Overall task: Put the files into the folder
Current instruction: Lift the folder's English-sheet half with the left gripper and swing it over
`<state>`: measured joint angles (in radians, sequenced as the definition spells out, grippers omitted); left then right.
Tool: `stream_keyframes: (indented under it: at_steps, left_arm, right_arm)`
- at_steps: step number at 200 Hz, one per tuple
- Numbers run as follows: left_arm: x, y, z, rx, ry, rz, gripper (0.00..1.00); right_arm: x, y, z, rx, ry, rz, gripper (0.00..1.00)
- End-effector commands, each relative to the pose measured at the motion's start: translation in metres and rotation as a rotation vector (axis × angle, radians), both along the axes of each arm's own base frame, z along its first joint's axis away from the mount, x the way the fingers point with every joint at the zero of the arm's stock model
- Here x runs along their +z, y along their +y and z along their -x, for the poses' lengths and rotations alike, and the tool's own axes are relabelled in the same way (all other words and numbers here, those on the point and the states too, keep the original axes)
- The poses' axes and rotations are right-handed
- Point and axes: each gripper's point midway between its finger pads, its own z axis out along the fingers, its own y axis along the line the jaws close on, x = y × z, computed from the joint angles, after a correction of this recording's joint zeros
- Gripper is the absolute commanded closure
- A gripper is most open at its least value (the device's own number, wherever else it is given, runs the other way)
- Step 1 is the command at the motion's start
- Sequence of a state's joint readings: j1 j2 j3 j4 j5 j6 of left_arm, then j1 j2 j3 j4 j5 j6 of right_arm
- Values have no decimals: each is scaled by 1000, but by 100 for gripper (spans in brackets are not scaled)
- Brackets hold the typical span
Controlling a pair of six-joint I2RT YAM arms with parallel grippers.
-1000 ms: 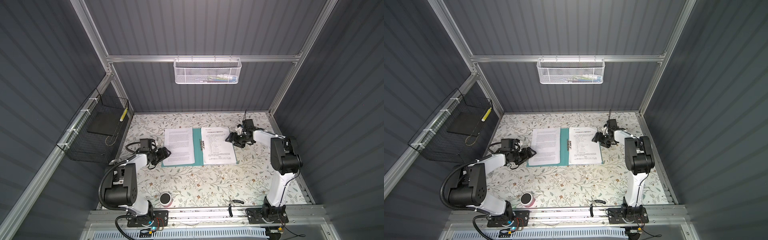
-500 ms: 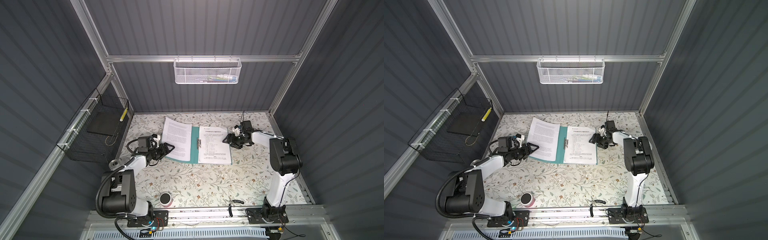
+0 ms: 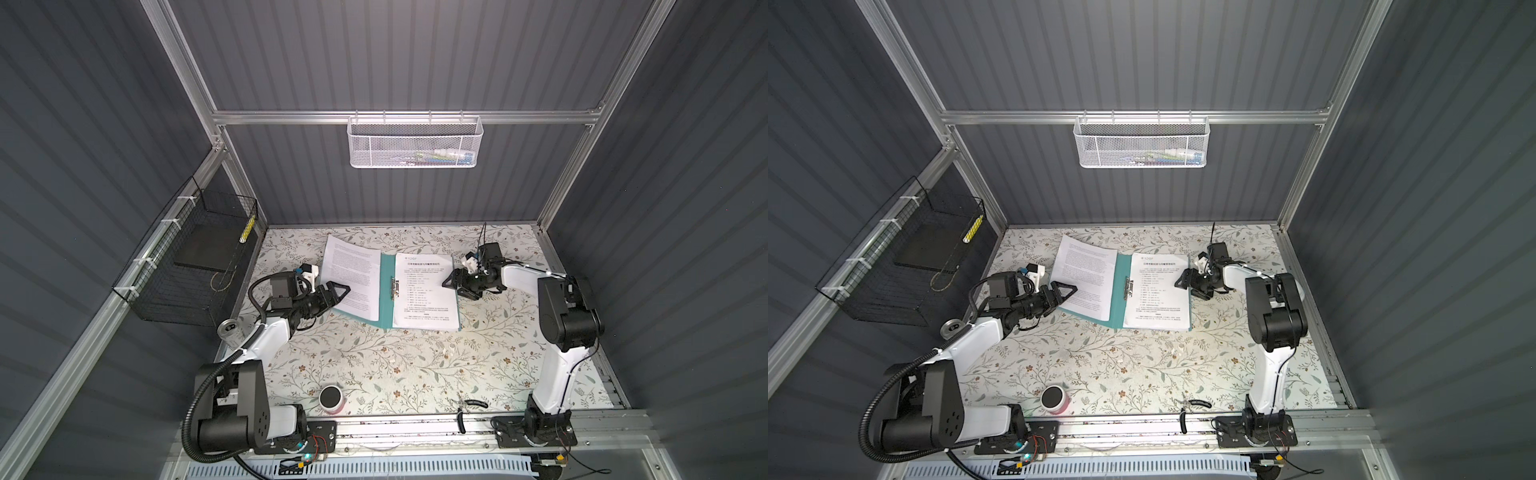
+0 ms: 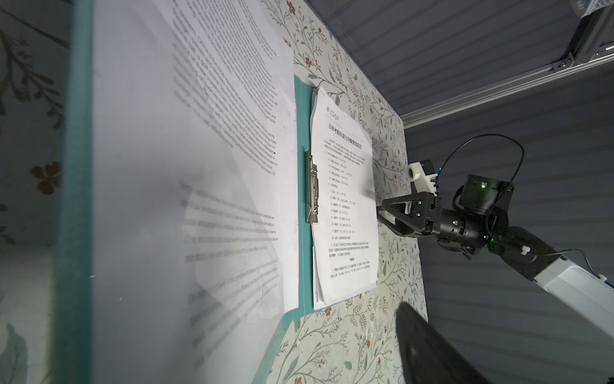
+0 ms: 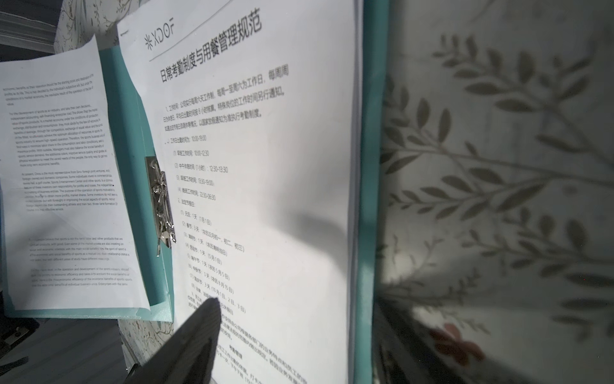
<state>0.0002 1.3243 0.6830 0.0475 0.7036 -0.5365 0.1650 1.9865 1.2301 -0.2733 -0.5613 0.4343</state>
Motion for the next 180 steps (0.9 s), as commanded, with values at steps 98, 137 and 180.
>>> stream_keyframes:
  at_steps: [98,137,180]
  left_arm:
    - [78,-82,34,-154,-158,-78,9]
    - [86,-115,56,-200,-182,-60,6]
    - [85,-167,75,-297,-199,-76,4]
  right_arm:
    - [-39,-8,39,-47,144,132,27]
    - [-33,-4,36,-75,106,84,27]
    - [-29,-2,36,-97,83,56,27]
